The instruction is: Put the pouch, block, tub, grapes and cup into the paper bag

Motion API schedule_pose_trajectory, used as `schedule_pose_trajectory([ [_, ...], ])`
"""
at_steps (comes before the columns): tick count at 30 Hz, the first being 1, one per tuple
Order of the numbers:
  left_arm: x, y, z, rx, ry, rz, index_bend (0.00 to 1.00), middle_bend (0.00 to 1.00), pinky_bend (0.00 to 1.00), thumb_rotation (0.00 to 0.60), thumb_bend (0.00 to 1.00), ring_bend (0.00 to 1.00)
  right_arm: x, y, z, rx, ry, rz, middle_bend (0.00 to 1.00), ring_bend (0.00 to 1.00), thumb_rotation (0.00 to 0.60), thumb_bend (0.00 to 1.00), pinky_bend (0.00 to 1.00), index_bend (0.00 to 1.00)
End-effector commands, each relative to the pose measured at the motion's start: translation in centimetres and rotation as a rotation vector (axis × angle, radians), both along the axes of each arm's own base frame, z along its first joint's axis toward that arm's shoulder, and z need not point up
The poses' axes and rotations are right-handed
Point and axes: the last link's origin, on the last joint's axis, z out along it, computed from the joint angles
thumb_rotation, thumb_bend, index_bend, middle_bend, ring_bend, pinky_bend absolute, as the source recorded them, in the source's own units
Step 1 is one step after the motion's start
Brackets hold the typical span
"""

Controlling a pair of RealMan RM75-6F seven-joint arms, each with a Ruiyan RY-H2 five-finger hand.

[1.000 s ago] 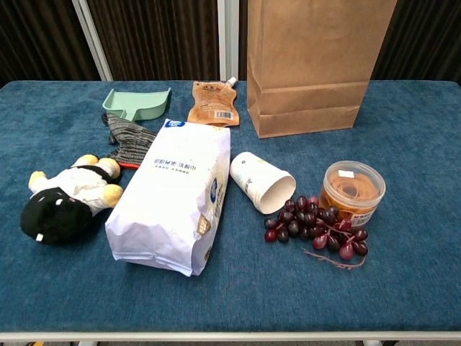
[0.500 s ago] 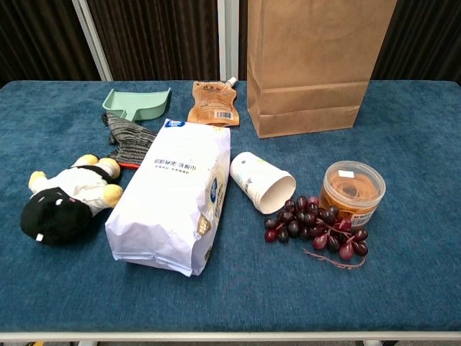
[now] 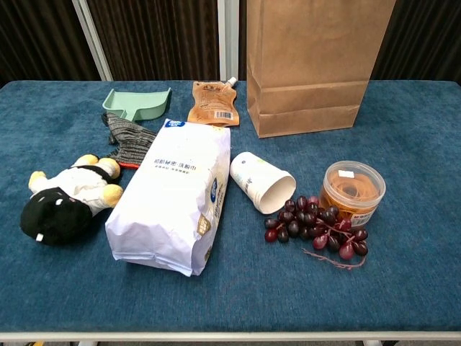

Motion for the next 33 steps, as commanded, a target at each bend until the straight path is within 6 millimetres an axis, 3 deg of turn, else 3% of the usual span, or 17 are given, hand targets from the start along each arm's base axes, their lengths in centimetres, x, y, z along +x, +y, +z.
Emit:
schedule_pose_trajectory([
  [1, 0.1, 0.1, 0.0, 0.002, -0.001, -0.006, 0.22, 0.24, 0.15, 0.6, 0.03, 0.16, -1.5, 1.9, 2.0, -0.041, -0.033, 0.023, 0.13, 0.0, 0.6, 0.17, 0.18, 0.0],
  [6, 0.3, 0.2, 0.0, 0.002, -0.001, -0.014, 0.22, 0.24, 0.15, 0.6, 0.03, 0.16, -5.6, 6.2, 3.9, -0.108, -0.059, 0.046, 0.26, 0.06, 0.6, 0.02, 0.23, 0.0],
  [11, 0.5, 0.4, 0.0, 0.001, 0.003, -0.027, 0.22, 0.24, 0.15, 0.6, 0.03, 0.16, -11.5, 11.3, 4.6, -0.079, -0.063, -0.003, 0.32, 0.12, 0.6, 0.0, 0.3, 0.02],
  [14, 0.7, 0.6, -0.1, 0.0, 0.002, -0.037, 0.22, 0.24, 0.15, 0.6, 0.03, 0.16, -14.2, 13.9, 4.2, -0.017, -0.054, -0.029, 0.32, 0.13, 0.6, 0.0, 0.31, 0.03],
  [18, 1.1, 0.7, -0.1, -0.003, 0.005, -0.049, 0.22, 0.24, 0.15, 0.6, 0.03, 0.16, -16.6, 17.0, 2.0, 0.115, -0.008, -0.034, 0.3, 0.12, 0.6, 0.0, 0.31, 0.03],
  [22, 1.2, 0.7, -0.1, -0.004, 0.008, -0.048, 0.22, 0.24, 0.15, 0.6, 0.03, 0.16, -17.2, 18.1, -1.3, 0.225, 0.106, 0.003, 0.24, 0.08, 0.6, 0.0, 0.27, 0.03],
  [29, 1.0, 0.2, 0.0, 0.001, 0.005, -0.033, 0.22, 0.24, 0.15, 0.6, 0.03, 0.16, -15.4, 17.4, -7.8, 0.344, 0.208, 0.085, 0.09, 0.0, 0.6, 0.0, 0.12, 0.0],
  [33, 0.8, 0.0, 0.0, 0.002, 0.004, -0.022, 0.22, 0.24, 0.15, 0.6, 0.03, 0.16, -14.4, 17.0, -10.8, 0.375, 0.225, 0.113, 0.06, 0.0, 0.6, 0.0, 0.11, 0.0],
])
